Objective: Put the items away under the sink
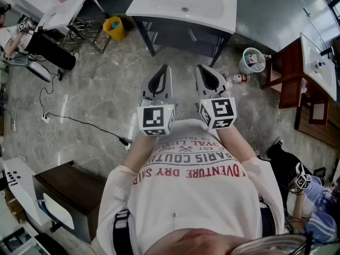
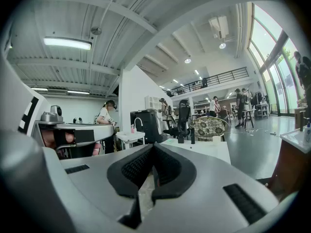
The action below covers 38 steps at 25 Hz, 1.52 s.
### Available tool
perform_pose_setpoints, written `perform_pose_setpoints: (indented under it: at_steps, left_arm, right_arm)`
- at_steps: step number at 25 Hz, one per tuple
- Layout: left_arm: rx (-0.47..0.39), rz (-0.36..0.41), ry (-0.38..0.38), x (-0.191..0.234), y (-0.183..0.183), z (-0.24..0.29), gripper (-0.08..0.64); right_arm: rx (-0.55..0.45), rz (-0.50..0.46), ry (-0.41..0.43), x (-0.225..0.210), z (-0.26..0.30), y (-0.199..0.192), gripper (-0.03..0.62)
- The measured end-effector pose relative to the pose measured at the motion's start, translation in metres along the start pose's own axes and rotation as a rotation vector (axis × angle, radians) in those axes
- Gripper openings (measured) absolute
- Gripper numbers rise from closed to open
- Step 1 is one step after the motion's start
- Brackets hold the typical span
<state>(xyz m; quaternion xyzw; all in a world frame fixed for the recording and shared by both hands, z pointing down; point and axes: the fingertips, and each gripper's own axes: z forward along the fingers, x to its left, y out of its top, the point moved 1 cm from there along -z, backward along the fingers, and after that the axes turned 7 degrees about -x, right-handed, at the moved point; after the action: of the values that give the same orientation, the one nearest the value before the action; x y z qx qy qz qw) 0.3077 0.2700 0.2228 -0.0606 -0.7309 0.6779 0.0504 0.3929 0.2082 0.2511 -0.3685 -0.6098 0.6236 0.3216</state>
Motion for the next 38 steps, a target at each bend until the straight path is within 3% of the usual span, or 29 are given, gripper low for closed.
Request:
perform_pose_setpoints:
  at_steps: [14, 21, 29, 38]
  left_arm:
    - [0.027, -0.017, -0.017, -0.009, -0.011, 0.012, 0.028]
    - [0.057, -0.029, -0.035, 0.002, -0.023, 0.032, 0.028]
    - [0.075, -0.070, -0.042, 0.075, -0.040, 0.081, 0.028]
    - [0.086, -0.105, -0.103, 0.209, -0.036, 0.163, 0.028]
  right_arm:
    - [0.004, 0.024, -0.025, -0.017, -0.002, -0.007, 0.025]
    - [0.053, 0.048, -0.050, -0.028, 0.021, -0.023, 0.025]
    - [0.073, 0.047, -0.092, -0.026, 0.099, -0.033, 0.026]
    - [0.083, 0.039, -0.183, -0.005, 0.240, -0.026, 0.026]
